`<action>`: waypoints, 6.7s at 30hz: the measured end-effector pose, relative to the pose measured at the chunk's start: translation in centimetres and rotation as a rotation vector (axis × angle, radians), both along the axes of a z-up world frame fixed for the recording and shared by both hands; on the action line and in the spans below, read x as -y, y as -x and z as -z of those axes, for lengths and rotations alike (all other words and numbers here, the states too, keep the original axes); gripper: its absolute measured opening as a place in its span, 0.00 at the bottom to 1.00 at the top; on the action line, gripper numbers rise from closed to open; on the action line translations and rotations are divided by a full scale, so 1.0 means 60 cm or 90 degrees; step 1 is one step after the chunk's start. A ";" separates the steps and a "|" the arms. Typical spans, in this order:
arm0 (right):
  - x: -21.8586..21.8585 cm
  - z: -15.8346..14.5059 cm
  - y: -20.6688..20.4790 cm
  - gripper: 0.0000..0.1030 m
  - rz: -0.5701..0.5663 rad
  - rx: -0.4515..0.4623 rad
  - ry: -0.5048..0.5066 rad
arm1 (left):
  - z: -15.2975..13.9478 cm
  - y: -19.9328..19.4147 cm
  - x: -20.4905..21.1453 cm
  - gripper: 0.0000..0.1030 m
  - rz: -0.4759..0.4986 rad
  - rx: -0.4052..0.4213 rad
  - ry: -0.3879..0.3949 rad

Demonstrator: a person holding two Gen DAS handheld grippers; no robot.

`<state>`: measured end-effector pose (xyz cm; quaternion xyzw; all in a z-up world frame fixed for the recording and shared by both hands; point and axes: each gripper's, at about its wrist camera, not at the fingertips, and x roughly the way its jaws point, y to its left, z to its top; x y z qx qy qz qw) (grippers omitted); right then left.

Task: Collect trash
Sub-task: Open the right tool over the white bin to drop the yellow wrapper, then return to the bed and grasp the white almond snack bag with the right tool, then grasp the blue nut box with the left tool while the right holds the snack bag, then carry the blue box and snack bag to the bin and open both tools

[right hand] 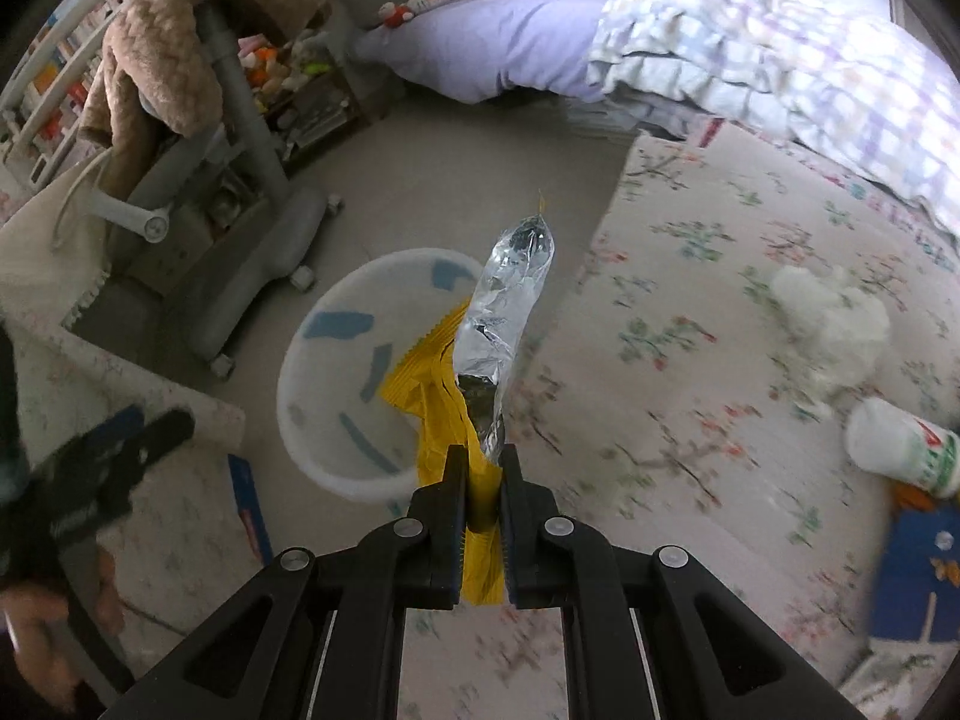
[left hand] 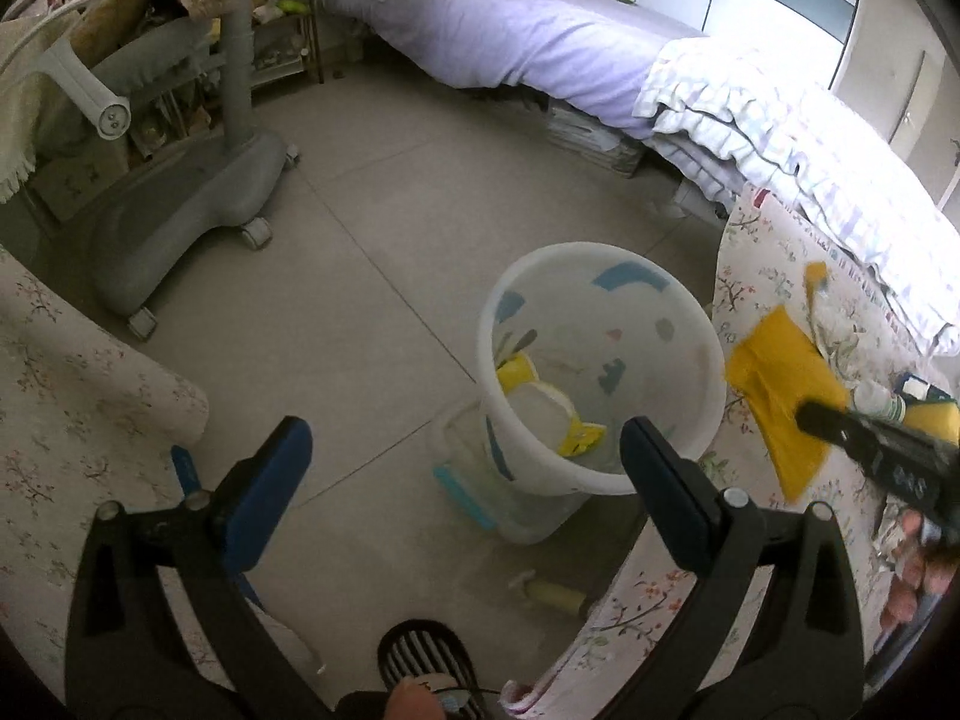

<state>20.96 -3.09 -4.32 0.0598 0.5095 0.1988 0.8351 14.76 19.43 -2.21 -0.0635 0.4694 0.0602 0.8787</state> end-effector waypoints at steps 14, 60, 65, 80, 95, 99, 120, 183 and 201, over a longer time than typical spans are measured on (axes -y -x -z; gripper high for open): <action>-0.009 -0.014 -0.025 0.72 0.030 0.035 -0.012 | -0.004 0.007 -0.007 0.99 0.003 0.001 -0.008; 0.382 0.027 0.152 0.81 0.148 -0.108 0.108 | -0.021 0.009 0.244 0.99 0.184 -0.050 0.024; 0.362 0.055 0.139 0.82 0.094 -0.146 0.130 | -0.014 0.007 0.263 0.99 0.192 -0.059 0.013; 0.329 0.092 0.140 0.79 0.057 -0.165 0.198 | -0.002 0.007 0.316 0.99 0.222 -0.073 0.000; 0.421 0.029 0.214 0.09 0.078 -0.133 0.114 | 0.020 0.010 0.436 0.99 0.303 -0.103 0.001; 0.466 0.019 0.234 0.09 0.098 -0.128 0.112 | 0.030 0.009 0.473 0.99 0.322 -0.115 0.017; 0.567 -0.020 0.274 0.07 0.208 -0.078 0.090 | 0.039 0.022 0.604 0.63 0.474 -0.059 0.072; 0.417 -0.131 0.255 0.06 0.155 0.064 -0.006 | 0.006 0.049 0.344 0.24 0.326 -0.029 0.097; 0.265 -0.112 0.156 0.06 0.071 0.062 -0.079 | 0.025 0.009 0.161 0.25 0.172 -0.046 0.098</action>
